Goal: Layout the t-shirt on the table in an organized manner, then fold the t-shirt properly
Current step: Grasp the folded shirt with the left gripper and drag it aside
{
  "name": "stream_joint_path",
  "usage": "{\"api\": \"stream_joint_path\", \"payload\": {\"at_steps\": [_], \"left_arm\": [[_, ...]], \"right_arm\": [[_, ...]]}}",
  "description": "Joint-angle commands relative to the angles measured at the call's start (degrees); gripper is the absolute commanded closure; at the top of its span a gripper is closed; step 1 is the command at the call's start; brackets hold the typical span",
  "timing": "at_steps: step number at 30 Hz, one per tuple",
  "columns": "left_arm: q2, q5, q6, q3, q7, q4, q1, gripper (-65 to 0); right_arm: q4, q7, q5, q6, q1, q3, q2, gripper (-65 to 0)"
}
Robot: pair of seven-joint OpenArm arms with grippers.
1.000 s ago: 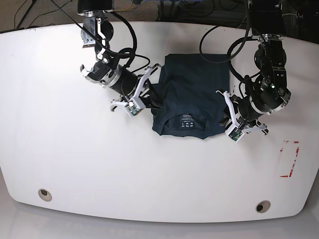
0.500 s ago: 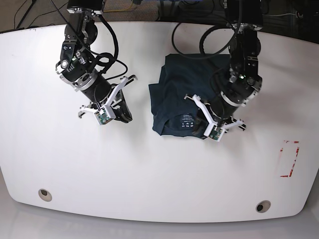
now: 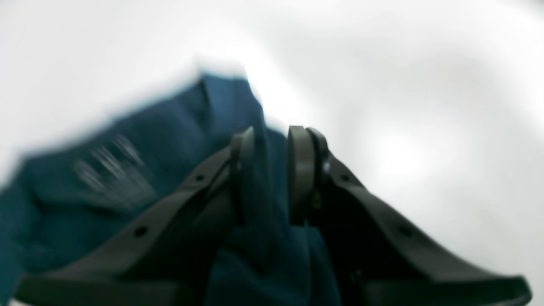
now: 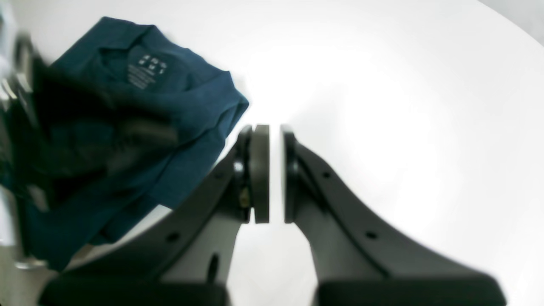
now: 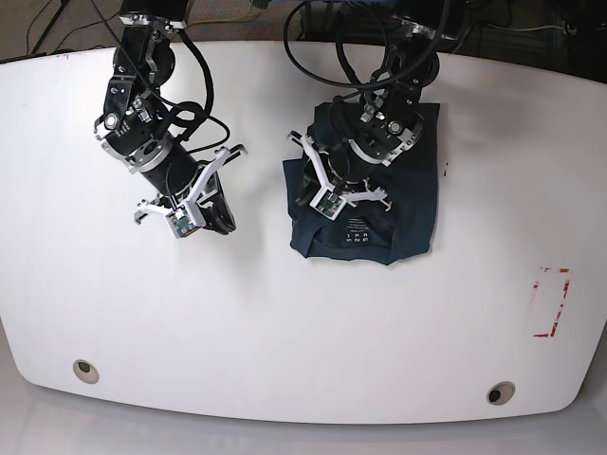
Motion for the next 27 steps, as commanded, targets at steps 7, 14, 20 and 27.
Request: {"api": "stream_joint_path", "payload": {"at_steps": [7,14,20,27], "left_arm": [[-2.39,-0.38,0.09,-3.52,-4.16,-3.34,2.15,-11.7],[-7.58,-0.64,-2.02,-8.09,-4.87,-3.6,3.82,-11.7],[-12.67,-4.68,-8.7,-15.74,-4.69,-3.6,5.75,-11.7],[-19.09,-8.2,-14.32,-23.03,-4.6,-6.95,6.81,-11.7]], "right_arm": [[1.08,1.53,1.06,0.08,0.63,1.22,0.13,-3.3],[1.08,1.53,1.15,0.08,0.28,1.22,0.3,-3.3],[1.08,1.53,1.15,0.08,0.19,1.31,0.3,-3.3],[1.17,1.53,1.15,0.08,0.11,1.31,0.13,-3.3]]}}
